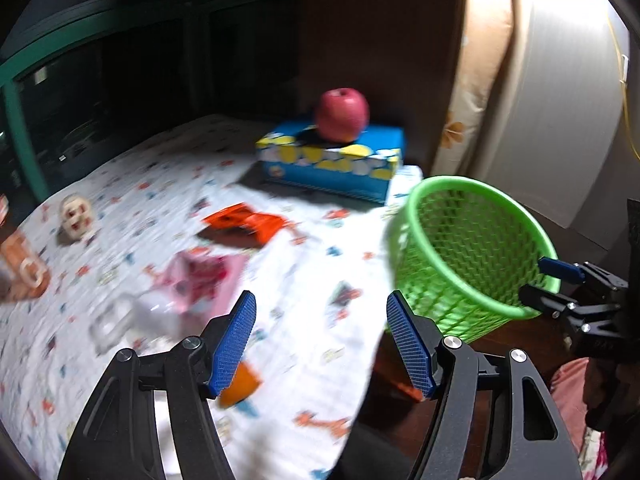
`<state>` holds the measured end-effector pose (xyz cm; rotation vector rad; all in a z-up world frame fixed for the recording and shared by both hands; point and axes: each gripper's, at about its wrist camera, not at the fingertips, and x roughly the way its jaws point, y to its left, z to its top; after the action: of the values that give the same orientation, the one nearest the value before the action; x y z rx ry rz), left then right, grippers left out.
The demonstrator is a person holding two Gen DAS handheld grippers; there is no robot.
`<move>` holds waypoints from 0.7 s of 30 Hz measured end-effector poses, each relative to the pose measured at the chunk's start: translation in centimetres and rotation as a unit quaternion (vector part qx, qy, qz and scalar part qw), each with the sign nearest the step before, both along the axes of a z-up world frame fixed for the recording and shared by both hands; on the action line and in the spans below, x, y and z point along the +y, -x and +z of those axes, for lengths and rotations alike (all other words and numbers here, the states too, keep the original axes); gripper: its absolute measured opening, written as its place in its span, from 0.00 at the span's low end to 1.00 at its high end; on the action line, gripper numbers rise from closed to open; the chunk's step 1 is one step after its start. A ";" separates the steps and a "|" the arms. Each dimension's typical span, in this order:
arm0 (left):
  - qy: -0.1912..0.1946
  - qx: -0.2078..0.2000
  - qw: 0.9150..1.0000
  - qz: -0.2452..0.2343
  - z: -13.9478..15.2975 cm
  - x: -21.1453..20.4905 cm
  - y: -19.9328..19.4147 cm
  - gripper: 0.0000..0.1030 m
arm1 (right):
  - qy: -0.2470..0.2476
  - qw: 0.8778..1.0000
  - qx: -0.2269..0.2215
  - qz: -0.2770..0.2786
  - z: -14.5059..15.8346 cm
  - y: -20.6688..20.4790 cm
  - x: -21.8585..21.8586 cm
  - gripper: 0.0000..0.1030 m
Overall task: Collect trash
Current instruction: 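Grasp the clear round lid with the left tool while the right tool returns over the bed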
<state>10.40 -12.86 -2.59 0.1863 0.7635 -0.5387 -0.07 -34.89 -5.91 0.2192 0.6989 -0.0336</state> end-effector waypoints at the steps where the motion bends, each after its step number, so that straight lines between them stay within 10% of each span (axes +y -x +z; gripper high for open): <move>1: -0.004 -0.001 1.000 0.014 -0.2 1.0 0.0 0.63 | -0.001 1.000 0.000 0.008 0.0 -0.4 0.7 0.83; 21: 0.017 0.103 0.975 0.196 -6.9 15.6 1.6 0.52 | 0.000 0.993 0.013 0.121 -1.2 -5.1 10.8 0.83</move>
<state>8.77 2.75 -9.47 -0.0556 0.9639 -0.1970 5.01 -24.10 -7.07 0.1331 0.7483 0.1948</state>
